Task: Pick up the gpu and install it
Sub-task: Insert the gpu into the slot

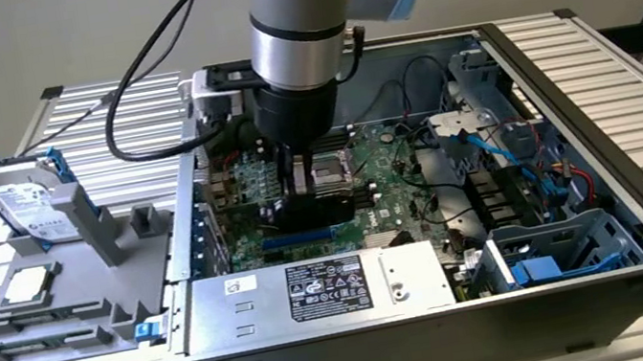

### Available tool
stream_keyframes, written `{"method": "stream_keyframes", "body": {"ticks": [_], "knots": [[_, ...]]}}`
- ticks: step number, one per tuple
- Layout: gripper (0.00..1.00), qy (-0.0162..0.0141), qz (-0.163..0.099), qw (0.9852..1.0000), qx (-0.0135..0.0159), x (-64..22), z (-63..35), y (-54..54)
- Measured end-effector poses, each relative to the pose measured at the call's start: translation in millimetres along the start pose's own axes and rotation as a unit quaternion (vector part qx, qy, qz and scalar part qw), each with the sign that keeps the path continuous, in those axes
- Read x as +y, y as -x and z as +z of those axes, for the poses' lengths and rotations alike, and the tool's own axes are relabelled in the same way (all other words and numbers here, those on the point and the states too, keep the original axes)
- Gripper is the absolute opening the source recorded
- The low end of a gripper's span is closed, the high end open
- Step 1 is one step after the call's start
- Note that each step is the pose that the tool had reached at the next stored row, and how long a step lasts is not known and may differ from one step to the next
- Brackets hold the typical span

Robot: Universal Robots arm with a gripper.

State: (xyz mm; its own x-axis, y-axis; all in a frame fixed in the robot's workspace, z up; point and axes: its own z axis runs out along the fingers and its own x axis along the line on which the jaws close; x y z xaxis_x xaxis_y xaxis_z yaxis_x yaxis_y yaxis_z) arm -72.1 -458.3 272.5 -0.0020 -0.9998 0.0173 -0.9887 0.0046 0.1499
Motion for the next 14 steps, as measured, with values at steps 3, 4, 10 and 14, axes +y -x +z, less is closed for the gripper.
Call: {"method": "stream_keyframes", "body": {"ticks": [3,4,10,14], "knots": [[0.27,0.0000,0.000,1.0000,0.0000,-0.6,3.1,0.1],[0.27,0.0000,0.000,1.0000,0.0000,-0.7,4.2,0.1],[0.27,0.0025,-0.001,1.0000,-0.0048,-1.9,7.7,0.0],[0.27,0.0065,-0.002,0.9999,-0.0148,-2.8,7.9,-0.3]]}}
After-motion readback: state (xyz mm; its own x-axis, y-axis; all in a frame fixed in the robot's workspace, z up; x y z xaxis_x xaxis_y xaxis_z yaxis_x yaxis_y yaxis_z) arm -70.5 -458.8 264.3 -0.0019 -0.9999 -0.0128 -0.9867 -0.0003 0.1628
